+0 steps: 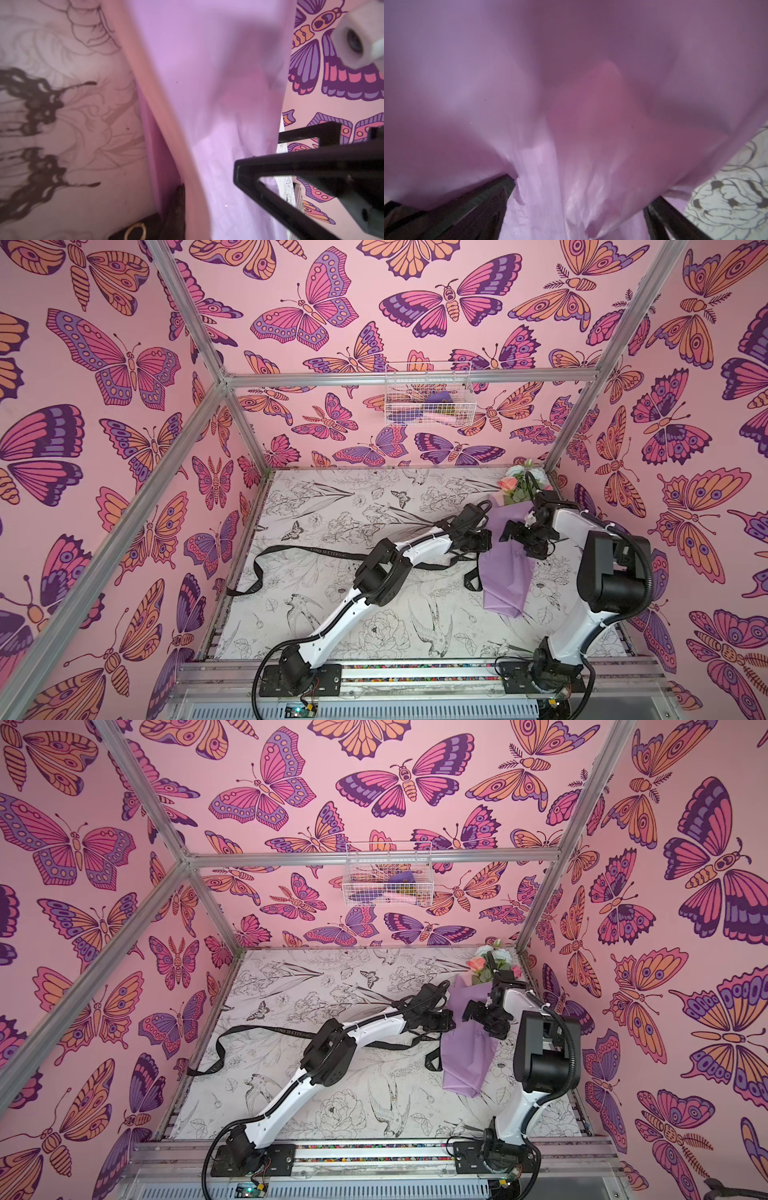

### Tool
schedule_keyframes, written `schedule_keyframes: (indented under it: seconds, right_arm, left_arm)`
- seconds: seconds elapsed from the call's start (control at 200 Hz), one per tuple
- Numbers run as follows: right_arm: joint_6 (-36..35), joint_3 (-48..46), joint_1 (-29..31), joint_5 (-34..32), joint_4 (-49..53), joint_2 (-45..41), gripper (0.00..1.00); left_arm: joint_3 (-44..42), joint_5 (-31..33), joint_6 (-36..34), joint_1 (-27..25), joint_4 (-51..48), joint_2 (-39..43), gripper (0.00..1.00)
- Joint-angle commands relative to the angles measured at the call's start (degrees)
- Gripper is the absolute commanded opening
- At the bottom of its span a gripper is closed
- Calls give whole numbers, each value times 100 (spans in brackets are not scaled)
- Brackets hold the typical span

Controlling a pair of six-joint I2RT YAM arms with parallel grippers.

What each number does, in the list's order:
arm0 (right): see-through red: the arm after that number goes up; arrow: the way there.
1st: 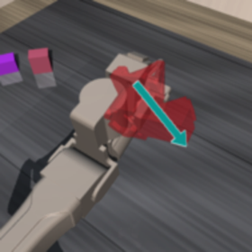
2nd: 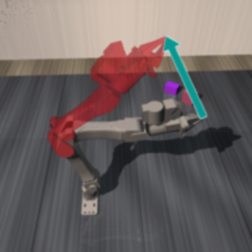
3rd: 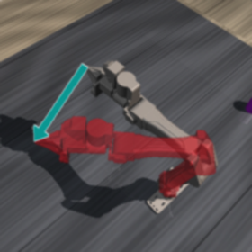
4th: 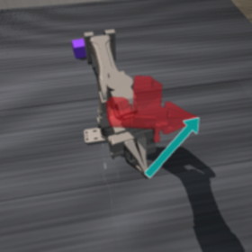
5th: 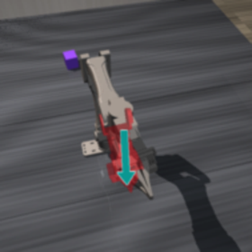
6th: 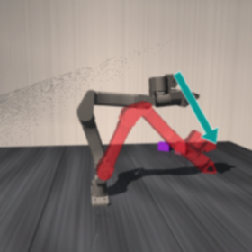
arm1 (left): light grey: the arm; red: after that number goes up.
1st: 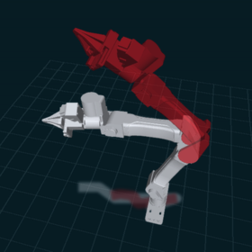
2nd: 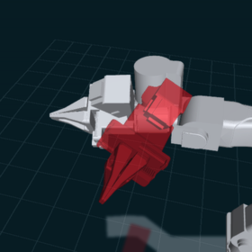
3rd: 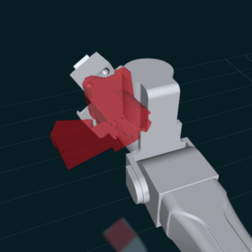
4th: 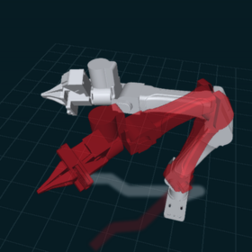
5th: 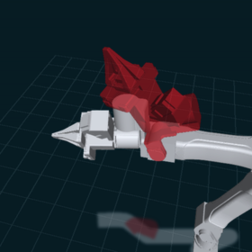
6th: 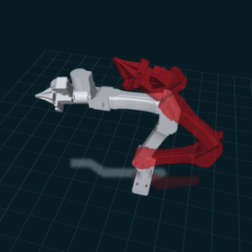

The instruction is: Tie the bouquet of fake flowers

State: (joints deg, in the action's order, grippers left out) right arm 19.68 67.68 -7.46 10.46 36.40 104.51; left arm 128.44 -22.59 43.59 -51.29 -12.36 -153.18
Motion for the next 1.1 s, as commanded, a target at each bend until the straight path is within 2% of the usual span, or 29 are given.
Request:
schedule_keyframes:
  seconds: [0.0,0.12,0.511,0.576,0.641,0.731,0.901,1.047,1.097]
  right_arm:
    - [18,283,262,-428,177,289,99]
    - [153,578,536,-1149,463,524,99]
    - [219,1089,855,-1824,1071,1326,100]
    - [139,1115,858,-1915,1190,1378,95]
    - [67,1183,855,-2102,1362,1395,86]
    - [-52,1310,855,-2337,1561,1551,66]
    - [-150,1430,821,-2589,1724,1734,46]
    - [-269,1531,781,-2531,1750,1810,11]
    - [-314,1511,783,-2568,1727,1786,3]
  left_arm:
    - [67,-118,105,-13,-258,-211,0]
    - [76,-123,123,-35,-265,-211,0]
    - [21,-157,219,-99,-243,-181,0]
    - [-145,-131,244,-101,-167,-57,1]
    - [-385,-82,270,-92,-54,128,6]
    - [-796,19,324,-51,176,454,16]
    - [-1873,197,385,94,652,1337,34]
    - [-3136,359,520,310,1237,2279,45]
    - [-3574,417,583,409,1421,2608,47]
